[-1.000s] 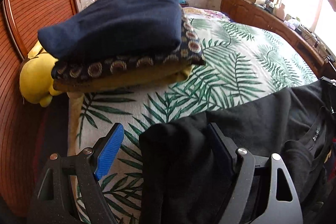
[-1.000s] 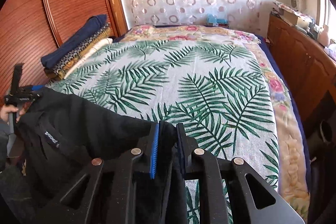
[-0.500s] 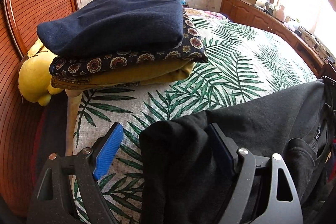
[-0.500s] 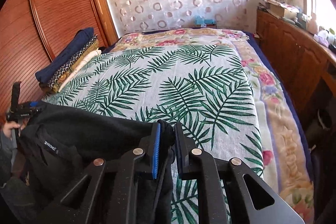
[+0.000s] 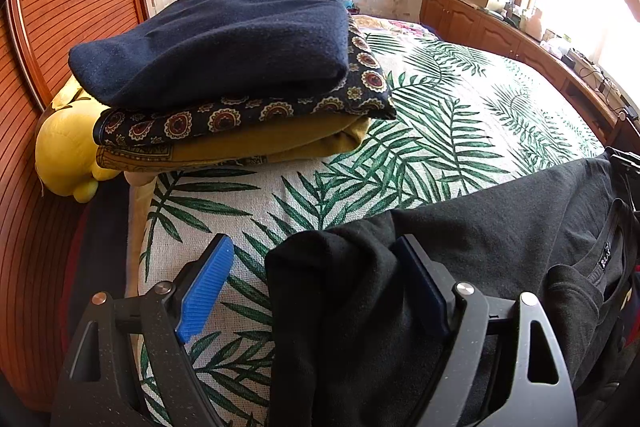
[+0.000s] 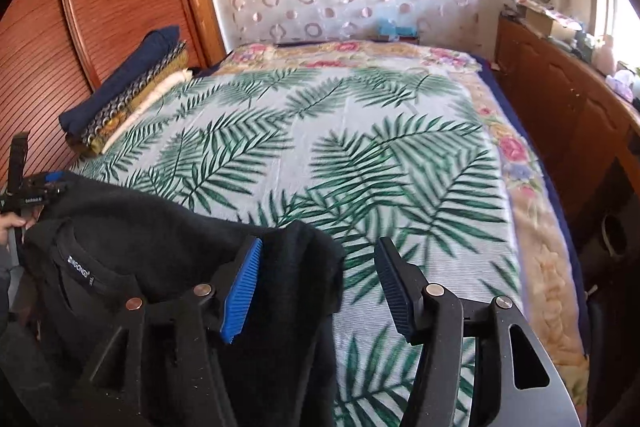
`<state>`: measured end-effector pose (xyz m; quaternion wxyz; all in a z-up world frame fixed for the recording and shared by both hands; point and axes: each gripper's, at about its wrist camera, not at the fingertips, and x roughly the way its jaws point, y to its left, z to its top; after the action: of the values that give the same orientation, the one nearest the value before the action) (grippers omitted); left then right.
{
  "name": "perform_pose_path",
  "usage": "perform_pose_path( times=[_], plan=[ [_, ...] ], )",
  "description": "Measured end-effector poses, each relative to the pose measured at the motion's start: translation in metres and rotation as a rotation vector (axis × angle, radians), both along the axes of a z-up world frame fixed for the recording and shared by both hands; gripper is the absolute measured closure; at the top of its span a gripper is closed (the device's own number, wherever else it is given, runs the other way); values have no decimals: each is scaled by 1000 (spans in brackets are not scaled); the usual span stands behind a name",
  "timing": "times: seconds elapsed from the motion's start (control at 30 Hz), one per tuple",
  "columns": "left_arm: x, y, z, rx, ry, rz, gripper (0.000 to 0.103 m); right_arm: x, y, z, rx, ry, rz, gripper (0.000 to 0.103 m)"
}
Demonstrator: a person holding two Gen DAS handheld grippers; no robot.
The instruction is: Fold small clothes
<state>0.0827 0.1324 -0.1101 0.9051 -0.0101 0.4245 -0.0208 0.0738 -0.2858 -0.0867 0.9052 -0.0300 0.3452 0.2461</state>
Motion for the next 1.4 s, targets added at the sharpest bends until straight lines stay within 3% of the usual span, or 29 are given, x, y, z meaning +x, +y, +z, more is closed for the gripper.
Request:
perform_pose_path(
  times=[0.23,0.33,0.37,0.43,0.47,0.5,0.67,0.8,1.1,1.4],
  plan=[
    [0,0,0,2,3,-4,21,8,11,-10,-40,28,40,42],
    [-6,-5,2,-5,-5,-50,42,6,14,-12,-52,23,50,43],
    [-7,-7,3,-10,-3,-66,53,3,16,-12,-61,19,63,46],
    [-11,-12,5,-25,5,-94,71,-3,21,-13,-57,19,118,81],
    [-14,-15,6,-40,12,-114,82,-5,23,-13,-49,29,140,85],
    [-18,-19,7,-48,15,-127,84,-9,24,-12,-47,24,148,86],
    [-58,-37,44,-96,-105,-169,85,-46,5,11,61,-46,154,89],
    [-90,-47,102,-145,-242,-207,86,-85,-21,47,179,-114,169,89],
    [-115,-82,234,-165,-498,-351,86,-161,-54,153,109,-326,152,90],
    [-143,-96,319,-113,-671,-386,86,-216,-81,247,72,-513,141,90]
  ],
)
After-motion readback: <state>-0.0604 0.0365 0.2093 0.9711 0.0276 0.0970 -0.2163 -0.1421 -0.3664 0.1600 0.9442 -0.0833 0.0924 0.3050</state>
